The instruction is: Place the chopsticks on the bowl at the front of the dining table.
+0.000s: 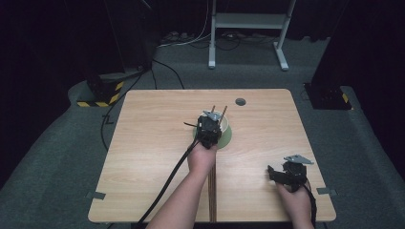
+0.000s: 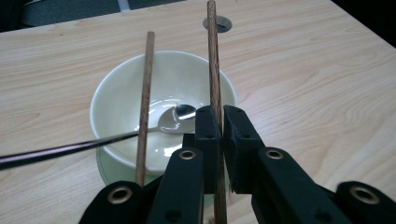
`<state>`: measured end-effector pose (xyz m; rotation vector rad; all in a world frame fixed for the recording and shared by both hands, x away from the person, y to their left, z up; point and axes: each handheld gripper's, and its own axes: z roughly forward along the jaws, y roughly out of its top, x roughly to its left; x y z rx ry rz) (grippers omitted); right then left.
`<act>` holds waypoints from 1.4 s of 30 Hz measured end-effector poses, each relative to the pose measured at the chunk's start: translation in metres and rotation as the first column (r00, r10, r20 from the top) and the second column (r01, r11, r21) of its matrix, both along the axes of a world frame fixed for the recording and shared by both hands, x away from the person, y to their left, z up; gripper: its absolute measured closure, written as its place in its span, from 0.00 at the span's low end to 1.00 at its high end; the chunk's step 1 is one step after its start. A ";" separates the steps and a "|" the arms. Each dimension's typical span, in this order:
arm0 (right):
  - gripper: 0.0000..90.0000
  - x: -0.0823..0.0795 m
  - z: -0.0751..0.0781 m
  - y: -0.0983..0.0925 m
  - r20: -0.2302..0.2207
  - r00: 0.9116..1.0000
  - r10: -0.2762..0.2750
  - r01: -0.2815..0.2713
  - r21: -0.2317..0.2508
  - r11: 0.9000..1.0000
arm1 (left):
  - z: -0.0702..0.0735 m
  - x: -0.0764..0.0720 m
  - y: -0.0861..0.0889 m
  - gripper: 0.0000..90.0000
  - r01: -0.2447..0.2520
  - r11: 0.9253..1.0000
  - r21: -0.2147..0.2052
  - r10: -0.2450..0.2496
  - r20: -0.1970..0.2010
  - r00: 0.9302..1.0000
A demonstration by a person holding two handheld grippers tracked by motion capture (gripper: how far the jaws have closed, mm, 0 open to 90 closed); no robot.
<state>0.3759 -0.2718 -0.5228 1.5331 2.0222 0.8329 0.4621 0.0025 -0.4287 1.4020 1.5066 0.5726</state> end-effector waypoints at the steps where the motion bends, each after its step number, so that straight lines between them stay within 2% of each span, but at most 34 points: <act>1: 0.16 0.000 0.000 0.000 0.000 1.000 0.000 0.000 0.000 1.000 | -0.002 0.004 0.001 0.94 -0.010 1.000 -0.014 0.010 -0.005 1.000; 5: 0.16 0.000 0.000 0.000 -0.004 1.000 0.001 -0.001 0.003 1.000 | -0.007 0.013 0.002 0.94 -0.028 1.000 -0.012 0.028 -0.013 1.000; 6: 0.16 0.000 0.000 0.000 -0.004 1.000 0.001 -0.001 0.003 1.000 | -0.009 0.015 0.004 0.94 -0.029 1.000 0.002 0.029 -0.034 0.999; 8: 0.16 0.000 0.000 0.000 -0.004 1.000 0.001 -0.001 0.003 1.000 | -0.010 0.016 0.005 0.94 -0.035 0.999 -0.002 0.035 -0.033 0.999; 9: 0.16 0.000 0.000 0.000 -0.004 1.000 0.001 -0.001 0.003 1.000 | -0.012 0.020 0.004 0.94 -0.060 0.998 -0.019 0.059 -0.036 0.998; 10: 0.16 0.000 0.000 0.000 -0.004 1.000 0.001 -0.001 0.003 1.000 | -0.012 0.020 0.004 0.94 -0.060 0.998 -0.019 0.059 -0.036 0.998; 11: 0.16 0.000 0.000 0.000 -0.004 1.000 0.001 -0.001 0.003 1.000 | -0.013 0.021 0.006 0.94 -0.054 0.999 -0.001 0.054 -0.042 0.998; 12: 0.16 0.000 -0.001 0.001 0.015 1.000 -0.007 0.007 0.003 1.000 | -0.014 0.023 0.005 0.94 -0.065 0.998 -0.018 0.064 -0.041 0.997; 14: 0.16 0.000 -0.001 0.000 0.005 1.000 -0.003 0.003 0.003 1.000 | -0.015 0.027 0.007 0.94 -0.070 0.997 -0.012 0.069 -0.049 0.996; 15: 0.16 0.000 0.000 0.000 -0.001 1.000 0.000 0.000 0.002 1.000 | -0.016 0.028 0.006 0.94 -0.066 0.998 0.005 0.066 -0.055 0.996; 16: 0.16 0.000 -0.001 0.001 0.015 1.000 -0.007 0.007 0.002 1.000 | -0.016 0.028 0.006 0.94 -0.066 0.998 0.005 0.066 -0.055 0.996; 18: 0.16 0.000 -0.001 0.001 0.013 1.000 -0.007 0.007 0.002 1.000 | -0.015 0.032 0.004 0.94 -0.066 0.998 0.006 0.066 -0.046 0.997; 19: 0.16 0.000 -0.001 0.001 0.013 1.000 -0.007 0.007 0.002 1.000 | -0.015 0.035 0.005 0.94 -0.045 0.998 0.034 0.047 -0.057 0.997; 20: 0.16 0.000 -0.001 0.001 0.011 1.000 -0.006 0.006 0.002 1.000 | -0.015 0.037 0.005 0.94 -0.046 0.998 0.039 0.048 -0.063 0.997; 22: 0.16 0.000 -0.001 0.001 0.013 1.000 -0.007 0.007 0.002 1.000 | -0.016 0.038 0.004 0.94 -0.053 0.998 0.031 0.055 -0.063 0.996; 23: 0.16 0.000 -0.001 0.001 0.013 1.000 -0.007 0.007 0.002 1.000 | -0.018 0.039 0.005 0.94 -0.048 0.998 0.048 0.051 -0.073 0.996; 24: 0.16 0.000 -0.001 0.001 0.010 1.000 -0.006 0.006 0.002 1.000 | -0.019 0.039 0.003 0.94 -0.058 0.997 0.042 0.061 -0.072 0.996; 25: 0.16 0.000 -0.001 0.001 0.013 1.000 -0.007 0.007 0.002 1.000 | -0.020 0.039 0.004 0.94 -0.050 0.997 0.058 0.054 -0.081 0.995; 29: 0.16 0.000 -0.001 0.001 0.013 1.000 -0.007 0.007 0.002 1.000 | -0.022 0.040 0.004 0.94 -0.057 0.996 0.068 0.063 -0.091 0.994; 39: 0.16 0.000 -0.001 0.000 0.013 1.000 -0.005 0.005 0.001 1.000 | -0.024 0.040 0.005 0.93 -0.051 0.995 0.089 0.059 -0.087 0.994; 42: 0.16 0.000 -0.001 0.000 0.012 1.000 -0.006 0.005 0.002 1.000 | -0.024 0.039 0.004 0.88 -0.042 0.996 0.085 0.048 -0.077 0.996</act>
